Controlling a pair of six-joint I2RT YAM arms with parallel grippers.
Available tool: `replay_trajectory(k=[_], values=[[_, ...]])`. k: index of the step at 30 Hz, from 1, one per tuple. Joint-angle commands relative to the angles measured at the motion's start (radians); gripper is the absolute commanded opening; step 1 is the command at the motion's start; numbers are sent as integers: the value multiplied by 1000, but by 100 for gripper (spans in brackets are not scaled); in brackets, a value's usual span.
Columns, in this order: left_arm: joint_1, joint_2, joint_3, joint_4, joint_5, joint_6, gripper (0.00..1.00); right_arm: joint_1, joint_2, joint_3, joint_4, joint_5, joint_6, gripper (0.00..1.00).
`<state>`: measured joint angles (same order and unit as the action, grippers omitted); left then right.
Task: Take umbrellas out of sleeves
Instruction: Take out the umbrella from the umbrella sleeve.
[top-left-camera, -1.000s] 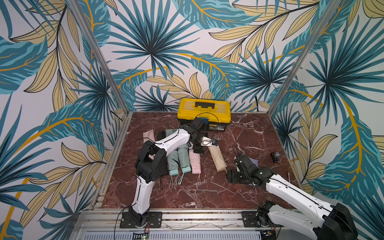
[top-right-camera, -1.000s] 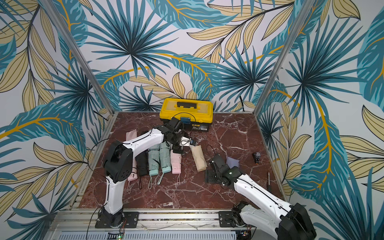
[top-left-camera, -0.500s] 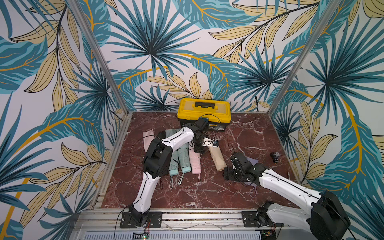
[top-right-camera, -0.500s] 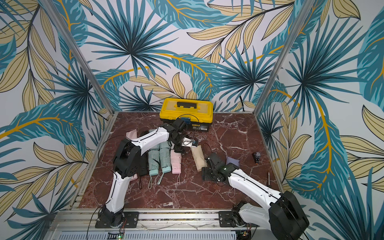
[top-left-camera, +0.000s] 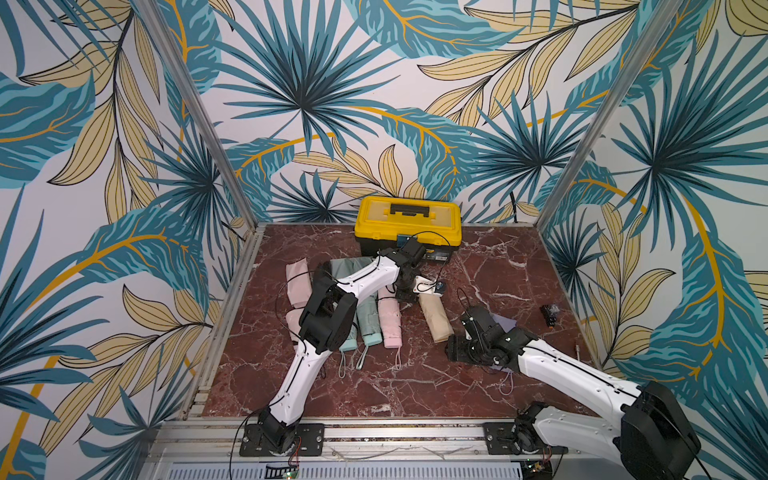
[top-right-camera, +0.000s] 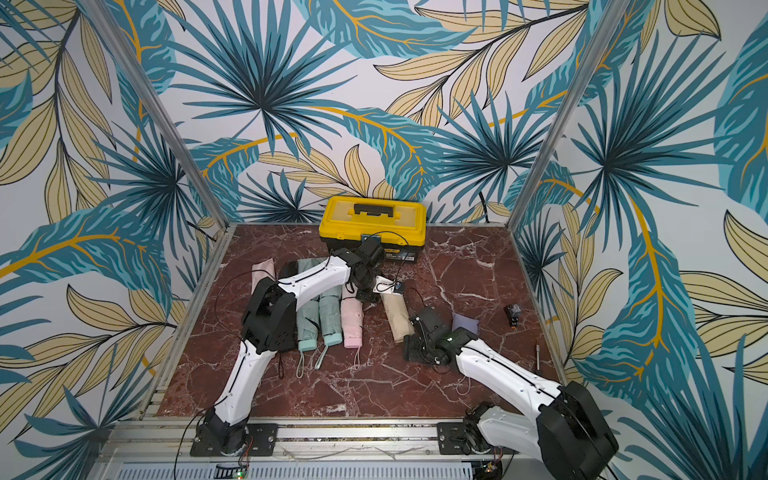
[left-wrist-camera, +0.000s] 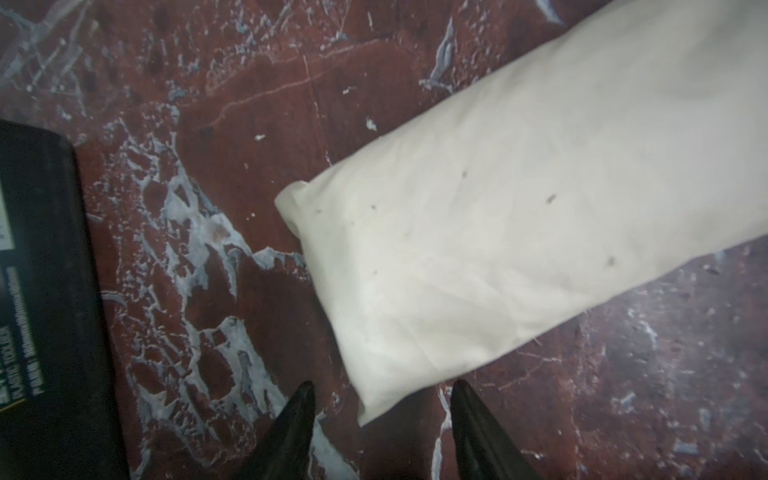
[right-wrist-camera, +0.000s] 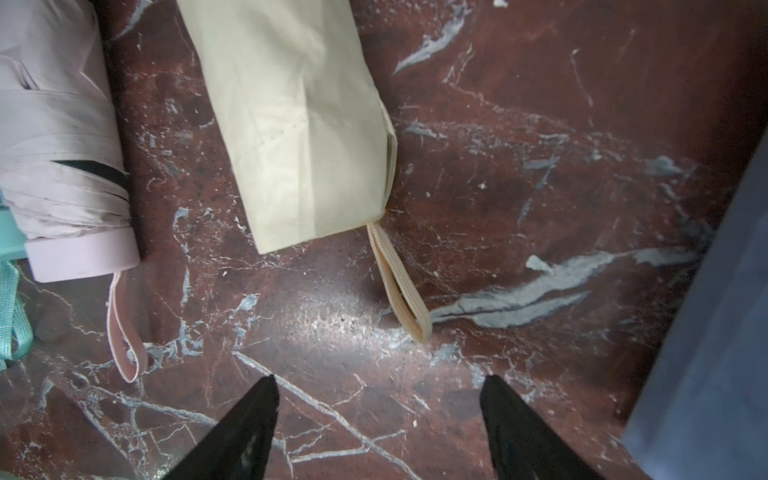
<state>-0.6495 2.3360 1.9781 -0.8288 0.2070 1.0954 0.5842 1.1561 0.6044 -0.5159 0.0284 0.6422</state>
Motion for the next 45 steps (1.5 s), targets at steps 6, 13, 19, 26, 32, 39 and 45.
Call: replay_trajectory(k=[6,13,19,26,32,39,45], values=[[-8,16,41,-7,-14,9,40,8,17,-34,41,-21,19,79],[-16,25,45,-7,-19,21,35,7,22,-34,45,-19,17,79],[-19,28,45,-9,-22,26,26,8,39,-32,54,-19,15,79],[-22,26,41,-9,-42,35,0,7,41,-33,54,-13,8,79],[-24,22,38,-8,-48,34,0,6,70,-4,23,16,-19,79],[-27,14,39,-7,-46,26,0,7,172,32,30,51,-43,72],[-31,3,36,-7,-28,18,0,7,233,58,44,68,-53,55]])
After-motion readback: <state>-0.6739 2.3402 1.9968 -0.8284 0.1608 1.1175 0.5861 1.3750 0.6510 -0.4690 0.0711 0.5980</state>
